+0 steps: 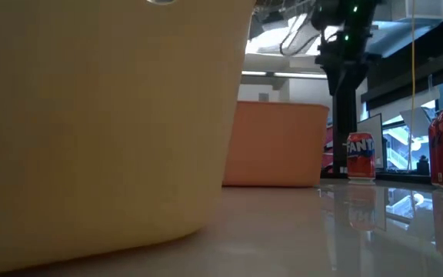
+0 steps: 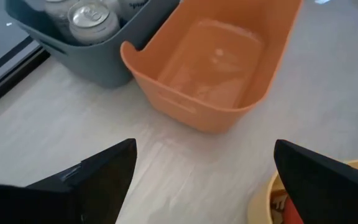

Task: Sort soda cans
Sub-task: Put the top orange soda can into the yellow bin

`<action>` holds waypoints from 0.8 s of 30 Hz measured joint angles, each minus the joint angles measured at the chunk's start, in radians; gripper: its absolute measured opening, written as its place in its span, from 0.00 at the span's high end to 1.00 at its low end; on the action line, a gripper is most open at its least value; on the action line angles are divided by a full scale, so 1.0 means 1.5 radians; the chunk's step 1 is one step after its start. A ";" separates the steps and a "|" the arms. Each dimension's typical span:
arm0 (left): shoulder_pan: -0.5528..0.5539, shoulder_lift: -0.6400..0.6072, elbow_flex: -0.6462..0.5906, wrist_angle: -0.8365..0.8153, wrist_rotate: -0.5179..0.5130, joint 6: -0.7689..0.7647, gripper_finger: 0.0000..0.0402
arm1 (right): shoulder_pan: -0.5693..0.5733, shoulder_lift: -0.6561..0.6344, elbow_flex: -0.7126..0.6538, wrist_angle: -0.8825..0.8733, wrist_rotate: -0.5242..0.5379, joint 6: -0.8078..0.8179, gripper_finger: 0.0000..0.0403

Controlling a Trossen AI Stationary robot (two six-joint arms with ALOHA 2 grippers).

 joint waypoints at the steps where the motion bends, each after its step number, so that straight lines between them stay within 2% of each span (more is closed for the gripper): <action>1: 0.000 0.002 0.000 0.007 0.000 0.002 0.09 | -0.017 0.010 0.000 0.005 -0.003 -0.019 0.14; 3: 0.000 0.007 0.000 0.026 -0.002 0.014 0.09 | -0.049 0.032 0.000 0.007 -0.003 -0.051 0.14; 10: 0.000 0.013 0.000 0.061 -0.002 0.037 0.09 | -0.150 0.118 0.000 0.013 -0.009 -0.063 0.14; 12: 0.000 0.013 0.000 0.060 -0.002 0.035 0.09 | -0.172 0.139 0.000 0.009 -0.033 -0.068 0.14; 16: 0.000 0.013 0.000 0.060 -0.002 0.034 0.09 | -0.199 0.166 0.000 0.021 -0.086 -0.069 0.14; 24: 0.000 0.012 0.000 0.060 -0.002 0.033 0.09 | -0.208 0.202 0.000 0.022 -0.094 -0.066 0.14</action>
